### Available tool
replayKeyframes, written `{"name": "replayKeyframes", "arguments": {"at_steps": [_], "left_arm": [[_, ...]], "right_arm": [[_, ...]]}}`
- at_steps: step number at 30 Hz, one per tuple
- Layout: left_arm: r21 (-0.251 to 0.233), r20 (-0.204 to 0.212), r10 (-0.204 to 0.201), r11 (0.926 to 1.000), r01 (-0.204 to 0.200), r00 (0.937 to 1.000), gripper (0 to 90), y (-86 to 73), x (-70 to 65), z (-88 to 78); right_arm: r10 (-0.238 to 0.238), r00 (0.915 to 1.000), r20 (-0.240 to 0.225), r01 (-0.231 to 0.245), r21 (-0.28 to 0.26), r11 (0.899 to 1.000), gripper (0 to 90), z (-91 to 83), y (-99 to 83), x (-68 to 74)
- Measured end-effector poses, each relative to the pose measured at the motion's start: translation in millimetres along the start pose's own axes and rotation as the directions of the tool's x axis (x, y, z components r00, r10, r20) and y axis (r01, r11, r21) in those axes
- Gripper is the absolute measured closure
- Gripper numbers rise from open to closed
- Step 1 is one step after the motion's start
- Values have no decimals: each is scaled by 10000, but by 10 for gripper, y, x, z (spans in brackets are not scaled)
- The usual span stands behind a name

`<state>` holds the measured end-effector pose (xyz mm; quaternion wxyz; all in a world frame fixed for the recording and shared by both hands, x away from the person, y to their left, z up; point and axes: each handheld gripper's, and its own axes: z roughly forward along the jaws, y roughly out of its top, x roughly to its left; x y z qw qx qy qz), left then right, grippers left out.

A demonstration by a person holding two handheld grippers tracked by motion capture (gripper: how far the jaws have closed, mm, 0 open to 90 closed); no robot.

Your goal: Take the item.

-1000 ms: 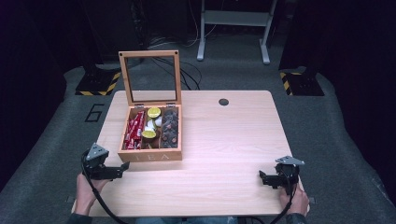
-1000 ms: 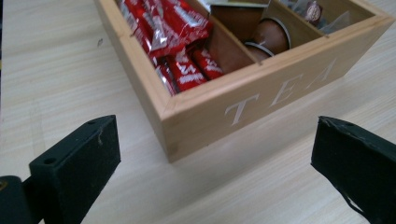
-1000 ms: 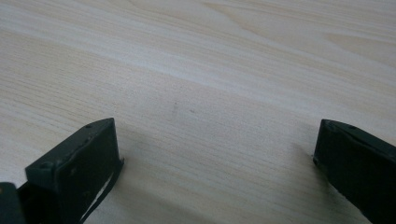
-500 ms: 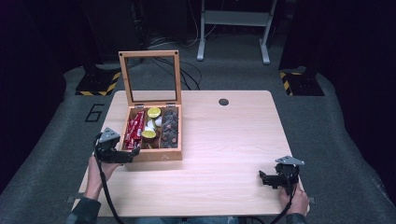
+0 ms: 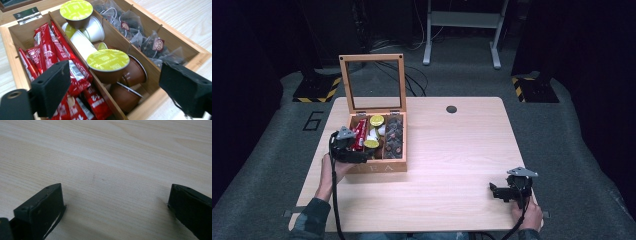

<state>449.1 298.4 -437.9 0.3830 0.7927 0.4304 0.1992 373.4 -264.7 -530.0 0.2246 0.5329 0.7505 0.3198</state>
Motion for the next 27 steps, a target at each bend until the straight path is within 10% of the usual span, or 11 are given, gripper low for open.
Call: {"name": "replayKeyframes", "arguments": {"at_steps": [27], "left_arm": [[802, 60, -394, 9960, 388, 9992, 291, 42, 105, 328]], "right_arm": [[0, 10000, 1, 0, -2, 10000, 0, 0, 0, 0]]}}
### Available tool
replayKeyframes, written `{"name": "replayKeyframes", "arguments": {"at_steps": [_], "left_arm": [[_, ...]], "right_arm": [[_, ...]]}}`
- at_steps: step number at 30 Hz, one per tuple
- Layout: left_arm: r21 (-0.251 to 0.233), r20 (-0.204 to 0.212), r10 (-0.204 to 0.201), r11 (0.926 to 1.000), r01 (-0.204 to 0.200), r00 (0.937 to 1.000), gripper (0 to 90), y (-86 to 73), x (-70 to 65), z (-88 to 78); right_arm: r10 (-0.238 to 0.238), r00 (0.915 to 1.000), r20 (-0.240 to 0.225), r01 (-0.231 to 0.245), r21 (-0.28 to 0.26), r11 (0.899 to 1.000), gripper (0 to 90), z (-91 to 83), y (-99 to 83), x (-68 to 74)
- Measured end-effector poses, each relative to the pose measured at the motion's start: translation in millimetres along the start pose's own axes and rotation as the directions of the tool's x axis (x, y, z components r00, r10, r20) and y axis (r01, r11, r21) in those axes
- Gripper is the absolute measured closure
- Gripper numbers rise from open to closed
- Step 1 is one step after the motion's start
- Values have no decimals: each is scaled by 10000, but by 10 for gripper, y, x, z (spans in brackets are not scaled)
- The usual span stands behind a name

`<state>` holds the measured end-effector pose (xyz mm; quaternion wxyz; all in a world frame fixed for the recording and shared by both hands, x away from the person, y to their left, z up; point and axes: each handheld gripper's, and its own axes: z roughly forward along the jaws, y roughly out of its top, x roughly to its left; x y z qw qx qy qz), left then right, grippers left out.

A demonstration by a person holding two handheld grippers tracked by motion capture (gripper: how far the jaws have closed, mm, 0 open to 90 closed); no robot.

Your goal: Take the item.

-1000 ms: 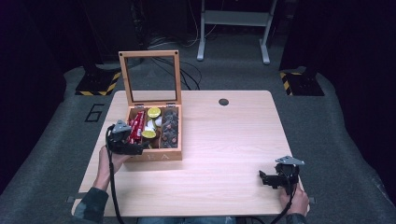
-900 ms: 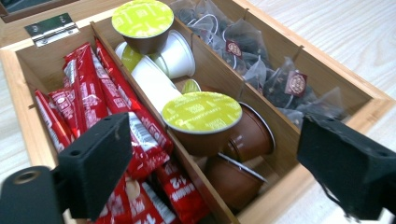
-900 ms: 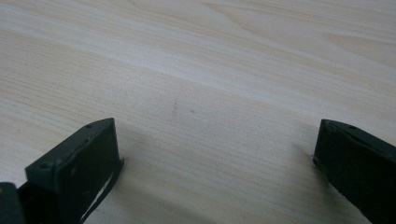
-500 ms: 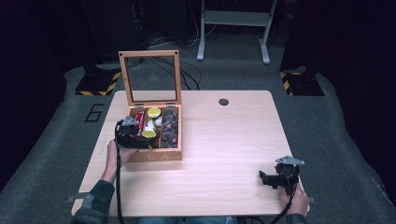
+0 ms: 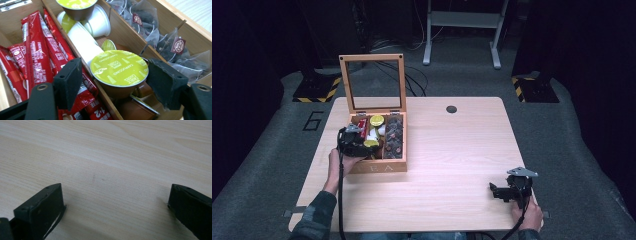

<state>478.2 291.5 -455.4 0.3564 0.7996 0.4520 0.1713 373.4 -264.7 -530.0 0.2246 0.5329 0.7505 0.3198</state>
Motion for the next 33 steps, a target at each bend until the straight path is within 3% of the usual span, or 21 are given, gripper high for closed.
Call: {"name": "replayKeyframes", "arguments": {"at_steps": [11, 14, 15, 17, 19, 21, 23, 33], "left_arm": [[344, -264, 163, 9993, -154, 9995, 296, 9, -14, 33], [252, -307, 32, 9997, -24, 9995, 294, 9, -27, 47], [374, -333, 191, 9991, -178, 9993, 294, 15, -22, 45], [293, -341, 60, 9996, -50, 9994, 290, 10, -22, 55], [464, -339, 241, 9987, -225, 9991, 288, 17, -15, 50], [310, -457, 175, 9994, -161, 9988, 287, 15, -31, 66], [560, -481, 370, 9978, -343, 9982, 285, 24, -36, 65], [434, -718, 414, 9983, -384, 9966, 333, 14, -40, 69]], "right_arm": [[0, 10000, -2, 0, 0, 10000, 0, 0, 0, 0], [-1, 10000, -5, 1, 1, 10000, 0, 0, 0, 0], [0, 10000, -2, 0, 0, 10000, 0, 0, 0, 0], [2, 10000, -2, -2, -1, 10000, 0, 0, 0, 0], [0, 10000, -5, 0, 1, 10000, 0, 0, 0, 0], [0, 10000, -4, 0, 2, 10000, 0, 0, 0, 0], [1, 10000, -1, -1, 0, 10000, 0, 0, 0, 0], [2, 10000, -1, -2, 2, 10000, 0, 0, 0, 0]]}}
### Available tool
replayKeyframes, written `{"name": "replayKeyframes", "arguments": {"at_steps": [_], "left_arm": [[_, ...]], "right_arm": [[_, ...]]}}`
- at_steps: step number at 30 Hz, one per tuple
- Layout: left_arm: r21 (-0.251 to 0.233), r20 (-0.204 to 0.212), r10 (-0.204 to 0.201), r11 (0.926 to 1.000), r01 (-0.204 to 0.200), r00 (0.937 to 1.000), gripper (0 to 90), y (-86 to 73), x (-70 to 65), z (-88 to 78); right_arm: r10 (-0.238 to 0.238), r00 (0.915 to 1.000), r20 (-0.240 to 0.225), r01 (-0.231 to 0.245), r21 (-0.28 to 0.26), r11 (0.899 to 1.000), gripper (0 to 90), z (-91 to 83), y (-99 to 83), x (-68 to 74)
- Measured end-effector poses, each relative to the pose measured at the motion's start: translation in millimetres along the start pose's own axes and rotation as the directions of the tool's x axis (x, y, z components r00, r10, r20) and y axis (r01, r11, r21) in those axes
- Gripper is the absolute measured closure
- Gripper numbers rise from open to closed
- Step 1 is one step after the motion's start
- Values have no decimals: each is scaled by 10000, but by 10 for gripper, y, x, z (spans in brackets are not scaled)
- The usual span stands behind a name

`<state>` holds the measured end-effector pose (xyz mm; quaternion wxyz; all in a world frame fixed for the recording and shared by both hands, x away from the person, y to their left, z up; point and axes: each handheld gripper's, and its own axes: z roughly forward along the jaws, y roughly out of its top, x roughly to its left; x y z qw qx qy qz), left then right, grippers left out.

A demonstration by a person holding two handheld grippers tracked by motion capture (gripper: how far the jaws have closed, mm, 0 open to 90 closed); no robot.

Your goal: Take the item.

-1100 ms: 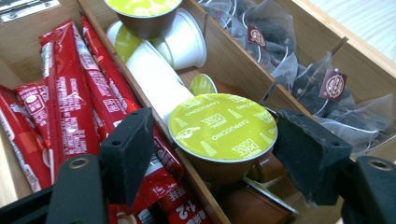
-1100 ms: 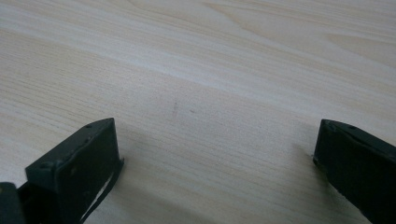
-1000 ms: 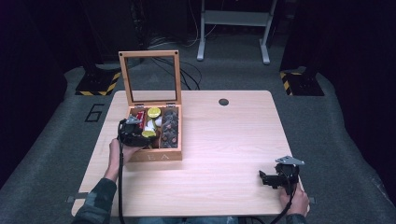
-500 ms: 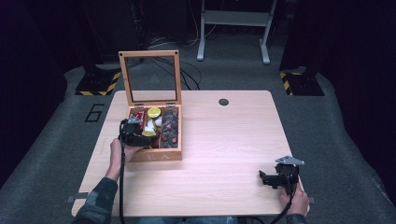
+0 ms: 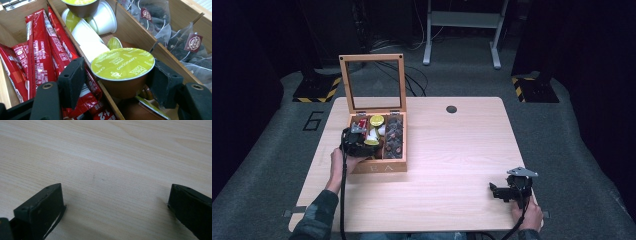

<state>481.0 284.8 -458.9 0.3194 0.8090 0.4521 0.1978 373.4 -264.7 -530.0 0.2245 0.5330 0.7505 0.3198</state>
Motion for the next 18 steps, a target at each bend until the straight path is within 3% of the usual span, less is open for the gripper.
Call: {"name": "replayKeyframes", "arguments": {"at_steps": [11, 12, 15, 18], "left_arm": [[-256, 43, 76, 9996, -75, 10000, 380, -6, 7, -39], [-459, -6, -111, 9989, 110, 9999, 381, -12, -3, -35], [-484, 57, -42, 9988, 44, 10000, 392, -16, 4, -50], [-810, 47, -110, 9967, 114, 9999, 406, -20, -4, -73]], "right_arm": [[-4, 10000, -2, 4, -3, 10000, 0, 0, 0, 0], [-1, 10000, -2, 1, -1, 10000, 0, 0, 0, 0], [0, 10000, 0, 0, -4, 10000, 0, 0, 0, 0], [-3, 10000, -2, 3, -1, 10000, 0, 0, 0, 0]]}}
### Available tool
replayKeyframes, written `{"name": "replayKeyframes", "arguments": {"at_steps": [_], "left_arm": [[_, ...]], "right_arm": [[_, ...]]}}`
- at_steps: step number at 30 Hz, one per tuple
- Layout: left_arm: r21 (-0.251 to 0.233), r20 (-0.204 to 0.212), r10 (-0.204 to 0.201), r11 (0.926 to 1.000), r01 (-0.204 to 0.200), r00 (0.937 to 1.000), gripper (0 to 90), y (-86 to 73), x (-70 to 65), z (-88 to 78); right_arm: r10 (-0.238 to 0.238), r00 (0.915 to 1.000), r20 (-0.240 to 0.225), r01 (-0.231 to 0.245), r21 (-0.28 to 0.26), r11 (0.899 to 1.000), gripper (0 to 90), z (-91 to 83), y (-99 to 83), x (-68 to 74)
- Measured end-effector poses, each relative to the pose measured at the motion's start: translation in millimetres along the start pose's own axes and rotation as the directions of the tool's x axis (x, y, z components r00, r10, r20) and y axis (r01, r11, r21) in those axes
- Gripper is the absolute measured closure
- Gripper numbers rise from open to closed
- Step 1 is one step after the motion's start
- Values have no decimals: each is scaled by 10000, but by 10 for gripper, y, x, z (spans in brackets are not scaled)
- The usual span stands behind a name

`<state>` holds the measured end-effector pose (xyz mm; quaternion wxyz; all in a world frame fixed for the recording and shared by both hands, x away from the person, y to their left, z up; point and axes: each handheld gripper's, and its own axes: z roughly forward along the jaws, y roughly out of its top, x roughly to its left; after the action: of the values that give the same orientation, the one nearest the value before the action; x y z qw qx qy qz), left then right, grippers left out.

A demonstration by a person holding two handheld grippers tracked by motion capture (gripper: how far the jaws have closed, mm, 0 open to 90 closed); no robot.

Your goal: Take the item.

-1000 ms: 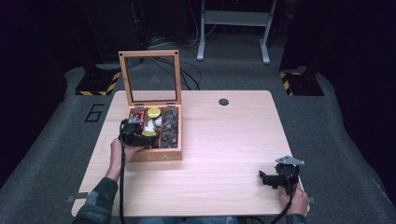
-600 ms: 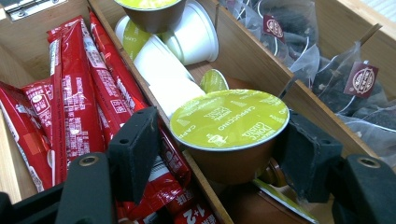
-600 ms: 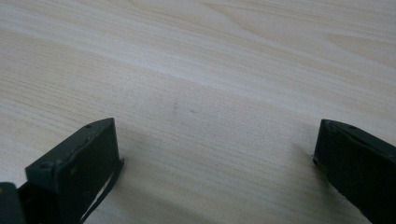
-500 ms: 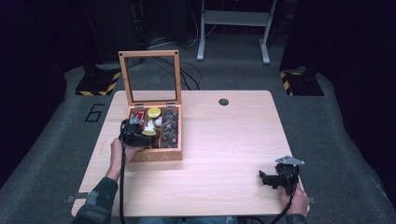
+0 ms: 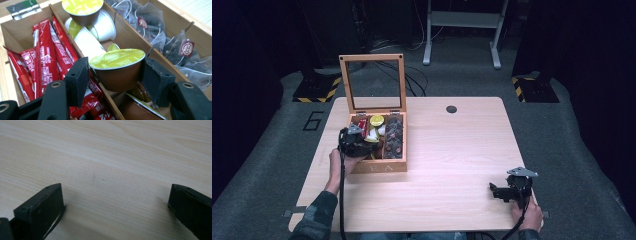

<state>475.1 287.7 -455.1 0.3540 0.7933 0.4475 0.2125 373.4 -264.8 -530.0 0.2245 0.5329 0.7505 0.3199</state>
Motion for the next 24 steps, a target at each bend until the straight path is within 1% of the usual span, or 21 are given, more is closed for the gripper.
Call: {"name": "replayKeyframes", "arguments": {"at_steps": [3, 4, 7, 8, 9, 10, 12, 13, 14, 16, 17, 20, 21, 23, 24], "left_arm": [[-59, -2, 16, 10000, -16, 10000, 408, -1, -4, -4], [-110, -44, 138, 9998, -139, 9999, 409, -2, -8, -8], [-286, -173, 284, 9992, -289, 9994, 424, -2, -18, -27], [-286, -173, 284, 9992, -289, 9994, 438, -2, -18, -27], [-398, -237, 275, 9988, -284, 9993, 438, 0, -26, -33], [-489, -290, 310, 9983, -324, 9991, 478, 8, -30, -47], [-485, -306, 395, 9980, -409, 9988, 512, 14, -36, -43], [-485, -306, 395, 9980, -409, 9988, 511, 14, -36, -43], [-269, -307, 539, 9981, -548, 9981, 509, 22, -42, -24], [-257, -353, 575, 9980, -584, 9977, 496, 25, -45, -12], [-208, -310, 549, 9982, -555, 9980, 472, 36, -42, 3], [-282, -288, 534, 9981, -542, 9982, 435, 62, -39, 31], [-218, -315, 650, 9976, -657, 9974, 428, 74, -40, 34], [-271, -365, 619, 9977, -629, 9974, 418, 84, -52, 47], [-159, -345, 772, 9968, -778, 9964, 410, 110, -53, 57]], "right_arm": [[2, 10000, 2, -2, 1, 10000, 0, 0, 0, 0], [-1, 10000, 1, 1, -2, 10000, 0, 0, 0, 0], [0, 10000, -1, 0, -2, 10000, 0, 0, 0, 0], [0, 10000, -1, 0, -2, 10000, 0, 0, 0, 0], [1, 10000, 0, -1, -4, 10000, 0, 0, 0, 0], [2, 10000, -3, -2, -1, 10000, 0, 0, 0, 0], [0, 10000, 1, 0, -3, 10000, 0, 0, 0, 0], [1, 10000, 2, -1, -3, 10000, 0, 0, 0, 0], [0, 10000, 2, 0, -2, 10000, 0, 0, 0, 0], [2, 10000, 3, -2, -2, 10000, 0, 0, 0, 0], [-1, 10000, 1, 1, -1, 10000, 0, 0, 0, 0], [-3, 10000, 1, 3, -3, 10000, 0, 0, 0, 0], [-1, 10000, 2, 1, -1, 10000, 0, 0, 0, 0], [1, 10000, 2, -1, -1, 10000, 0, 0, 0, 0], [-1, 10000, -1, 1, -2, 10000, 0, 0, 0, 0]]}}
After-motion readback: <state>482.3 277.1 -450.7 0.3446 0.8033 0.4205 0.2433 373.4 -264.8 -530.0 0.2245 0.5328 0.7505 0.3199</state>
